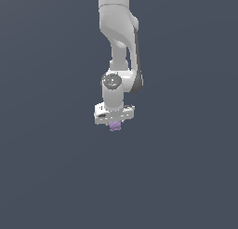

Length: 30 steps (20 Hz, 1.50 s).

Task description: Pick up the object and move it to a goal position.

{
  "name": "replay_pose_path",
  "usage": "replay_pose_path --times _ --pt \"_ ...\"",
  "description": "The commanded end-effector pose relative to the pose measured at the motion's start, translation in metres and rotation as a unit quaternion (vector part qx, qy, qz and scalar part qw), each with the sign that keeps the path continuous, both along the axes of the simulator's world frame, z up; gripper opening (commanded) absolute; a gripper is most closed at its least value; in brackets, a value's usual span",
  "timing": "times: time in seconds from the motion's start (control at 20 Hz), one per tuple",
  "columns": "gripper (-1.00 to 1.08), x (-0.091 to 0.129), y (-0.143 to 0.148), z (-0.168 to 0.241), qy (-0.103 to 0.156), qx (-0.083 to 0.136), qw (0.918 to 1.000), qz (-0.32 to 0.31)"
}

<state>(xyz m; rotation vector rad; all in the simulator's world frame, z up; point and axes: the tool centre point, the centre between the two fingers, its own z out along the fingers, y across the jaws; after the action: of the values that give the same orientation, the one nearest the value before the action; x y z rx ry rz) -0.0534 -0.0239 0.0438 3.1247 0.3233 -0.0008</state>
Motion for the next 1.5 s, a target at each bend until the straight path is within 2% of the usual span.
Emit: replay_pose_path --times 0.0,0.25,0.55,1.45 --pt "-1.00 0.000 -0.002 0.006 -0.001 0.000 1.0000 0.000" --pt "-1.00 -0.001 -0.011 0.029 -0.001 0.000 1.0000 0.000" --pt "-1.00 -0.002 -0.029 0.075 0.000 0.000 1.0000 0.000" --pt "-1.00 -0.005 -0.101 0.265 -0.001 0.001 1.0000 0.000"
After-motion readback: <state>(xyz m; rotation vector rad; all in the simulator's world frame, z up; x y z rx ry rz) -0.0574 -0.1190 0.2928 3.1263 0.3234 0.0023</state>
